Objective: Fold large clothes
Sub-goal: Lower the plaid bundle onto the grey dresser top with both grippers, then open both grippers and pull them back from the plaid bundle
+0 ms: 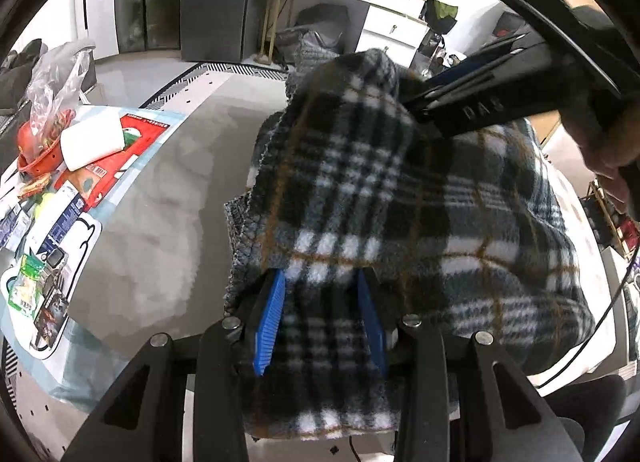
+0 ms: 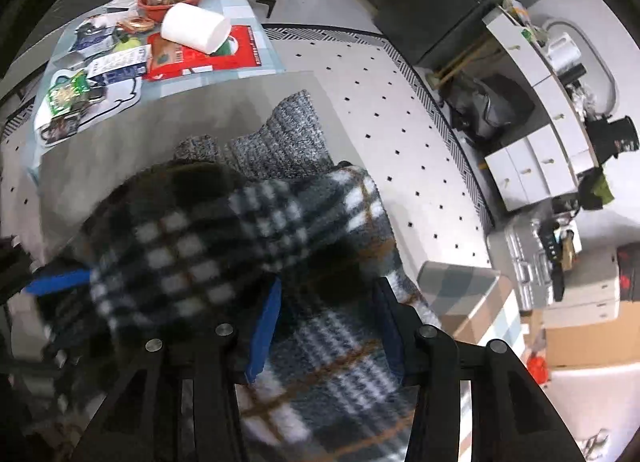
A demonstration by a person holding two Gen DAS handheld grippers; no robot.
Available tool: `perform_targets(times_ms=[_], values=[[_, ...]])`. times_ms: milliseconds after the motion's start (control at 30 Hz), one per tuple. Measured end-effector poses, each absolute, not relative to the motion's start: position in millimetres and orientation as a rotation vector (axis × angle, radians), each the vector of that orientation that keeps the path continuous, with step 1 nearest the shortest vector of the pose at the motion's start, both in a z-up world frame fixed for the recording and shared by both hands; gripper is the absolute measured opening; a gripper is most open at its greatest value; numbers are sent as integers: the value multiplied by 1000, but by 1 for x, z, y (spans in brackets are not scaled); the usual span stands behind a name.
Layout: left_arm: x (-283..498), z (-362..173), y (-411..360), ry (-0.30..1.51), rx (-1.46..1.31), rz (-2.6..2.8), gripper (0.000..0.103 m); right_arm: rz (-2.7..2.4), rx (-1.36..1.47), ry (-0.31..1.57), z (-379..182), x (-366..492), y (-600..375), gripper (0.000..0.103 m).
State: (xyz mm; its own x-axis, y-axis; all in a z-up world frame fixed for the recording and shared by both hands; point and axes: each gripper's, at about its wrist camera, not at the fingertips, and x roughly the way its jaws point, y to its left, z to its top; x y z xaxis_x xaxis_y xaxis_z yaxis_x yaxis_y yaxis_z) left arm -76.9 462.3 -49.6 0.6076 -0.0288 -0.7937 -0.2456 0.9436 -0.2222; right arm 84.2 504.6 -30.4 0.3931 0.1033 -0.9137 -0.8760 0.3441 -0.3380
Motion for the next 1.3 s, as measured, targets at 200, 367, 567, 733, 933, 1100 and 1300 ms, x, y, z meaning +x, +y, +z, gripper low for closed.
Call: perform_targets(times_ms=[200,367,567,733,933,1100,1300], values=[[-79,-43,470,921,-387,95,32,860,-770,966,-8,97,481,49],[-93,-14,460,890,-372,169,32,1032,-358,872,51,85,413,69],[-131,31,432,763,-392,220,39,1073,-246,723,80,29,317,79],[-164,54,393,652,-338,302,66,1061,-119,654,74,-14,233,91],[-189,59,351,560,-280,356,83,1037,-58,481,65,-58,163,103],[-216,68,318,439,-216,424,102,1038,-11,485,54,-91,143,103],[-226,74,291,348,-127,476,102,979,79,429,48,-122,106,103]])
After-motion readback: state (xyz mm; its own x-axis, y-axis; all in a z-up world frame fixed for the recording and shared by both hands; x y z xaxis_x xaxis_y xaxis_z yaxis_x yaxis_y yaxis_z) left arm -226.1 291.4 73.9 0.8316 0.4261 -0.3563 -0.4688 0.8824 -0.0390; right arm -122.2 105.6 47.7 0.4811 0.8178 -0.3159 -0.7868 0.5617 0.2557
